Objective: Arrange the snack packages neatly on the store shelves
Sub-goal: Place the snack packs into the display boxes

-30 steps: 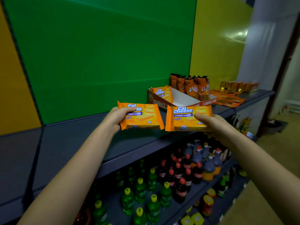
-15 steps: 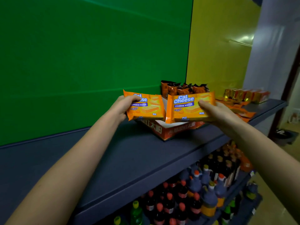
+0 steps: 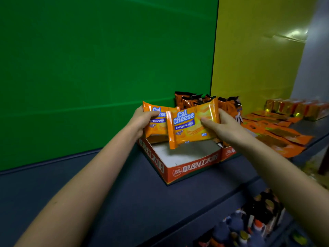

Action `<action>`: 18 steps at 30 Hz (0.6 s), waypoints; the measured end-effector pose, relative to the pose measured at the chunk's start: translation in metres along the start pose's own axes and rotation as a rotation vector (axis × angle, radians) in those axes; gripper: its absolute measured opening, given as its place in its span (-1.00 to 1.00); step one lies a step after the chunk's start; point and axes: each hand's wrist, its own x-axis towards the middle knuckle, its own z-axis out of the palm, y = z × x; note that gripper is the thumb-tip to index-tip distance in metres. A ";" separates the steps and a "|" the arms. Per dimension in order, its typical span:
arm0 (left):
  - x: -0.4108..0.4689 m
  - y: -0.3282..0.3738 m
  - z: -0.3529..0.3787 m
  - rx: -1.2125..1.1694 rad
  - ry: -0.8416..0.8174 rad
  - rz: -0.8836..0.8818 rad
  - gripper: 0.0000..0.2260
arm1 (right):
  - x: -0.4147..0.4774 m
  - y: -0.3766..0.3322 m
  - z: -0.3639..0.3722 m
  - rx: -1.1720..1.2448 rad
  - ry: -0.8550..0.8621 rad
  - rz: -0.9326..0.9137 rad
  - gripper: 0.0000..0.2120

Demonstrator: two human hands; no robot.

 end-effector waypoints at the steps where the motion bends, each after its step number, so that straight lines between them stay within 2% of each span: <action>1: 0.005 -0.003 0.003 0.022 0.008 0.007 -0.86 | 0.006 0.004 0.001 -0.013 -0.017 -0.010 -0.70; 11: 0.034 -0.015 0.009 0.224 0.096 -0.031 -0.84 | 0.053 0.027 0.011 -0.175 -0.211 -0.113 -0.60; 18: 0.040 0.008 -0.008 0.905 0.100 0.048 -0.82 | 0.071 0.034 0.009 -0.284 -0.291 -0.126 -0.56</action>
